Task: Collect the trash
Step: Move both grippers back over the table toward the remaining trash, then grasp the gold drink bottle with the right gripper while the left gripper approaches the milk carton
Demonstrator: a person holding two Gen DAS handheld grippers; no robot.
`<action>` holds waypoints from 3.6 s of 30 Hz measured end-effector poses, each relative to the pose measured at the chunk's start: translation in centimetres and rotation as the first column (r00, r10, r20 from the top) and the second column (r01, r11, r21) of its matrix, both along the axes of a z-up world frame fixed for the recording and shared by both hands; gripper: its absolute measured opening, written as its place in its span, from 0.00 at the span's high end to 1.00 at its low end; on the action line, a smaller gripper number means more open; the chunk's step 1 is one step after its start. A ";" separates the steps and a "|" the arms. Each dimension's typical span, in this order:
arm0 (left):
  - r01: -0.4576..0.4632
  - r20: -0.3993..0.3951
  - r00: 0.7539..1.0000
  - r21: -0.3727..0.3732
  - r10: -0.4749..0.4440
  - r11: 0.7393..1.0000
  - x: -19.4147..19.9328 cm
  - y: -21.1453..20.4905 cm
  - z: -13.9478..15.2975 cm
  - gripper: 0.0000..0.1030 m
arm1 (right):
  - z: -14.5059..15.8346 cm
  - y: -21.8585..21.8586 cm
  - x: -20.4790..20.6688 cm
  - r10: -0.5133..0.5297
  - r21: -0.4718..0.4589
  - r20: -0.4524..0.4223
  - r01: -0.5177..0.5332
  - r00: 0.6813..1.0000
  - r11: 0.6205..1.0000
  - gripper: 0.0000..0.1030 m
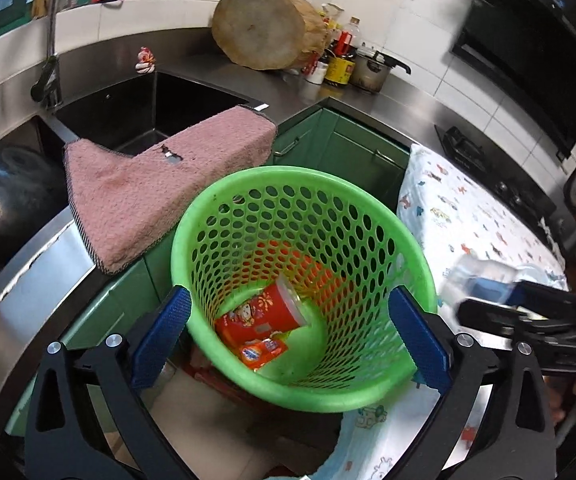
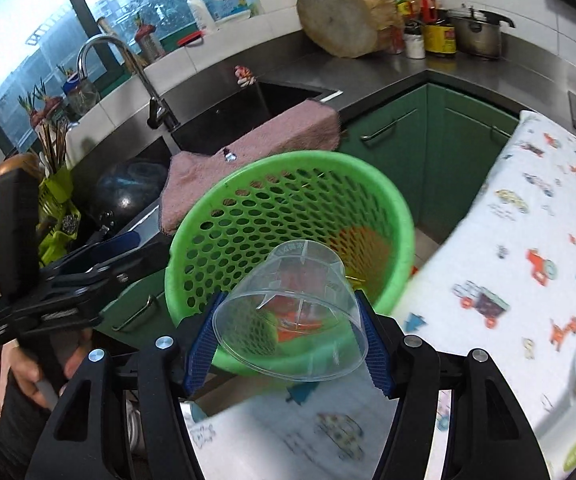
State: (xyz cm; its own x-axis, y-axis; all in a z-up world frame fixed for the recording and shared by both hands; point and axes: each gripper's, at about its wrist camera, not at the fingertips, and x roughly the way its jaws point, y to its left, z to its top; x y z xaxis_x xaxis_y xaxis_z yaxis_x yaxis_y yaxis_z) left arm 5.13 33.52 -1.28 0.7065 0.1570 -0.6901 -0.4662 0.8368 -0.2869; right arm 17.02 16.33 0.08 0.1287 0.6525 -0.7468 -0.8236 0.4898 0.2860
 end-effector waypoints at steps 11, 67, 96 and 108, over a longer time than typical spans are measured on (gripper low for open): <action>-0.037 0.018 0.999 0.023 0.036 0.999 -1.4 -0.6 0.6 0.05 | -0.4 1.3 -0.7 0.025 0.004 0.016 -0.025 1.000 1.000 0.25; 0.573 -0.062 0.819 0.107 -0.570 0.812 8.7 -32.9 3.0 0.05 | -2.4 -42.9 -0.6 0.044 -0.406 0.208 0.045 0.977 0.913 0.11; 0.767 -0.251 0.639 0.136 -0.727 0.627 17.1 -43.2 -1.0 0.13 | -4.7 -46.8 -0.9 0.017 -0.383 -0.004 -0.017 1.000 0.924 0.27; 0.760 -0.313 0.638 0.112 -0.704 0.640 19.2 -43.3 -3.2 0.16 | -4.6 -47.8 -3.0 -0.029 -0.376 -0.055 0.007 0.998 0.927 0.27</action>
